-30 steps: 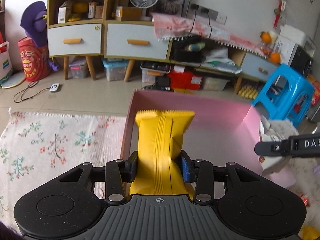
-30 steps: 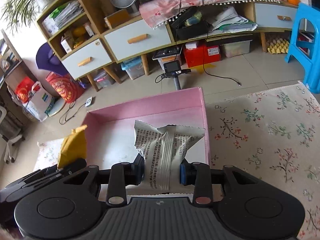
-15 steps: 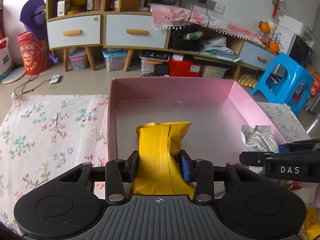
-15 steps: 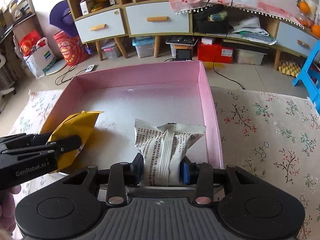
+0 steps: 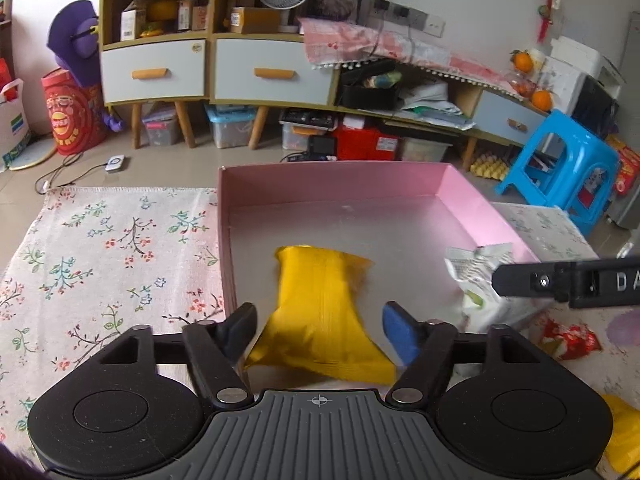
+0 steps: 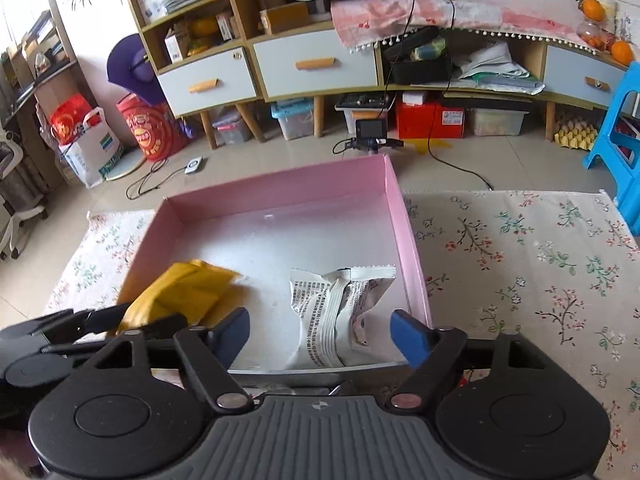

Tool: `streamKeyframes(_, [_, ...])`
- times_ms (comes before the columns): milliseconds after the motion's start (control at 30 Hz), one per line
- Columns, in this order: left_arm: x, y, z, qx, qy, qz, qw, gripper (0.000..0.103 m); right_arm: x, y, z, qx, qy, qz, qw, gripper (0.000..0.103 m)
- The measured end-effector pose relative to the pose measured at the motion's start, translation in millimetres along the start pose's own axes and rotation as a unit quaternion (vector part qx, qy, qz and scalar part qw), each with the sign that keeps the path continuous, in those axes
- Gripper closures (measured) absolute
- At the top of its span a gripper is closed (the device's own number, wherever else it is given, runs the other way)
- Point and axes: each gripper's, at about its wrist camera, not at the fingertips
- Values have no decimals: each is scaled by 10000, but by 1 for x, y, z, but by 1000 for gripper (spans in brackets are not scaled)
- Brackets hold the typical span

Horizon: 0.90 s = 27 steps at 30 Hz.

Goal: Organize snacks
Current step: 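Lower both held bags into the pink box and open both tools, then move both tools back over the snack pile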

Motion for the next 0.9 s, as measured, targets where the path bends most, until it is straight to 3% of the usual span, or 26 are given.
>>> streamKeyframes(367, [40,7,15,-137,62,-36,9999,7,36,8,-2,-138,43,156,9998,17])
streamKeyframes(900, [101,35,24,-148,138,-368,9991,6,84,48,-11,-100,135,16,9999,14])
Point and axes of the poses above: each gripper's, at about its wrist camera, not at the fingertips, and x roughly against the way its jaws point, z to its right, y to its underside, and after that the axes turned 14 degrees about -x, right-handed
